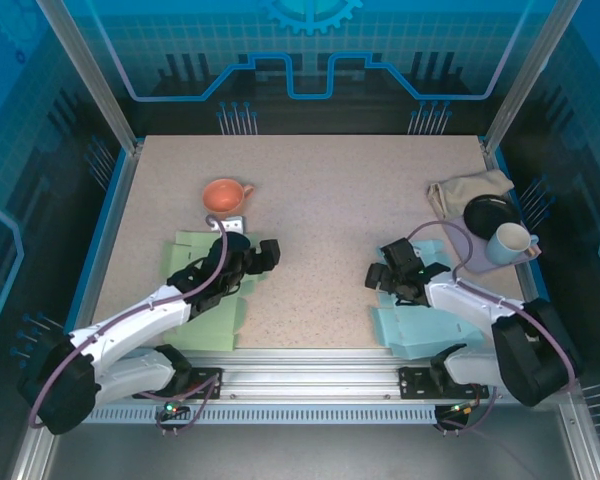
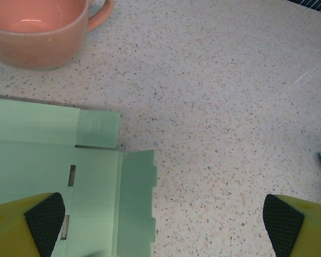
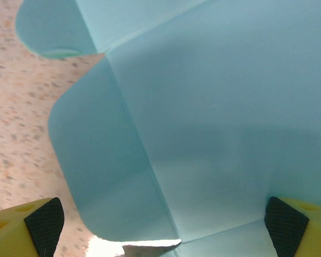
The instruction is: Fold the paper box
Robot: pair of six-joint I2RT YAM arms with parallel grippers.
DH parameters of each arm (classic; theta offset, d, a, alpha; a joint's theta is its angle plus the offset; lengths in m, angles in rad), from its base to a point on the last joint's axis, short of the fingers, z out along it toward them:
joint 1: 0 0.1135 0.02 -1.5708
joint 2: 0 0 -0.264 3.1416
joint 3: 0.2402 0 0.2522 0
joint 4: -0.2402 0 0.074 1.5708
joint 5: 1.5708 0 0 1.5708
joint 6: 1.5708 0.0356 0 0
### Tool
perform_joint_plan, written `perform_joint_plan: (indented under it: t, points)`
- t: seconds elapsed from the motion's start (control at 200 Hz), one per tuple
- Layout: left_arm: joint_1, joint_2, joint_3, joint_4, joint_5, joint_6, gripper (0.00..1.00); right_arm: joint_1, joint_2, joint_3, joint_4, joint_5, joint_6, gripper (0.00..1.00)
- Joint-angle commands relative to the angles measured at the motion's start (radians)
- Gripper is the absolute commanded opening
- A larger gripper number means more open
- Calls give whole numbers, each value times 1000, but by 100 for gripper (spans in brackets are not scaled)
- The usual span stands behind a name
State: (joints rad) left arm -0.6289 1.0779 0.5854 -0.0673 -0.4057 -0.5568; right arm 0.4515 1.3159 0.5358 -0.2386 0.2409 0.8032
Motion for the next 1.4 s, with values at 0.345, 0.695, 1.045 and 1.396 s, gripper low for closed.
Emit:
perform_joint_plan:
  t: [0.345,0.695,1.045,1.396]
  points:
    - [-8,52,-36,97,-21,-16,99,57,375,239,399,-139,106,100]
    - [-89,200,17,141,38,-65,97,57,173,474,118,51,-100,100]
    - [-298,500,205,173,34,-124,93,14,-299,390,-220,264,-276,94]
    - [-338,648,254,221,50,-192,72,-45,-540,126,-13,89,-251,89]
